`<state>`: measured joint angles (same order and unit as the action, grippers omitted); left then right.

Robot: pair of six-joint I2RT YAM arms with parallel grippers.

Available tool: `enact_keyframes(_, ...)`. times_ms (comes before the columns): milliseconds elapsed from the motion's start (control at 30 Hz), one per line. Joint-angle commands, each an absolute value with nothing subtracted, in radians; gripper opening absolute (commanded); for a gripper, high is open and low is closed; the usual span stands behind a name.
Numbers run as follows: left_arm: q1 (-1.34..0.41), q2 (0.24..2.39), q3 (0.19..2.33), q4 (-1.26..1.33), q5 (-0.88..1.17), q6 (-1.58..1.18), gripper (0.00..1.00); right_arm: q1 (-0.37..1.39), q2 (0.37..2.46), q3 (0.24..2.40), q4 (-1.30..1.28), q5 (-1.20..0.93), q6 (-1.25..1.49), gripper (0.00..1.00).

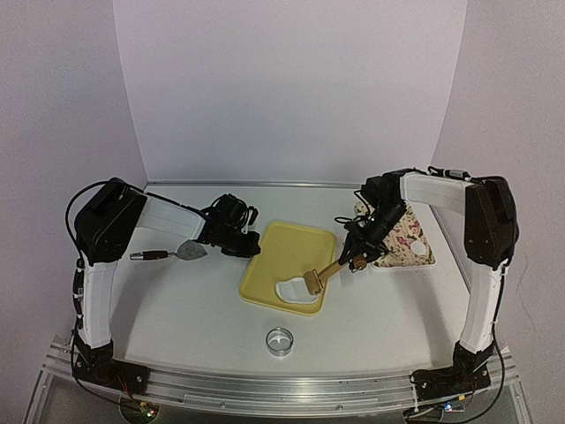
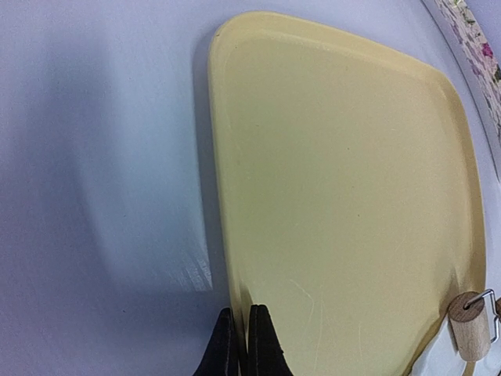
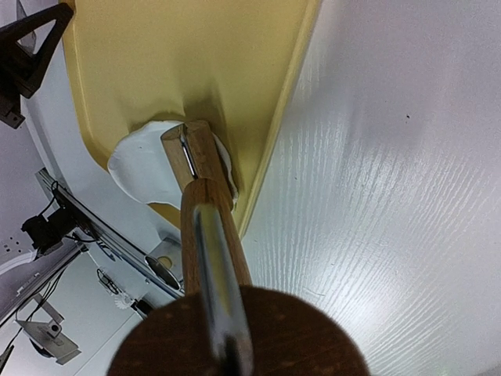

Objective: Roll out the dumpling wrappers from the dough

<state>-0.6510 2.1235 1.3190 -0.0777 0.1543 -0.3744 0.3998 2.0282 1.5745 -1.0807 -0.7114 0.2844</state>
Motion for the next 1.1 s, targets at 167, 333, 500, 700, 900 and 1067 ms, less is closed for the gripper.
enact_keyframes(167,-0.608,2.159,1.244,-0.334,0.055,-0.365,0.00,0.364,2.079,1.512,-1.207,-0.186,0.320,0.00)
enact_keyframes(333,-0.607,2.157,1.244,-0.333,0.055,-0.365,0.00,0.362,2.074,1.522,-1.213,-0.183,0.319,0.00)
enact_keyframes(500,-0.607,2.158,1.244,-0.333,0.055,-0.365,0.00,0.360,2.059,1.541,-1.230,-0.174,0.322,0.00)
enact_keyframes(700,-0.607,2.157,1.246,-0.331,0.055,-0.368,0.00,0.356,2.034,1.597,-1.270,-0.164,0.327,0.00)
enact_keyframes(900,-0.607,2.160,1.263,-0.336,0.061,-0.369,0.00,0.355,1.996,1.721,-1.336,-0.176,0.342,0.00)
enact_keyframes(1067,-0.612,2.166,1.294,-0.329,0.097,-0.370,0.00,0.355,1.952,1.848,-1.360,-0.285,0.345,0.00)
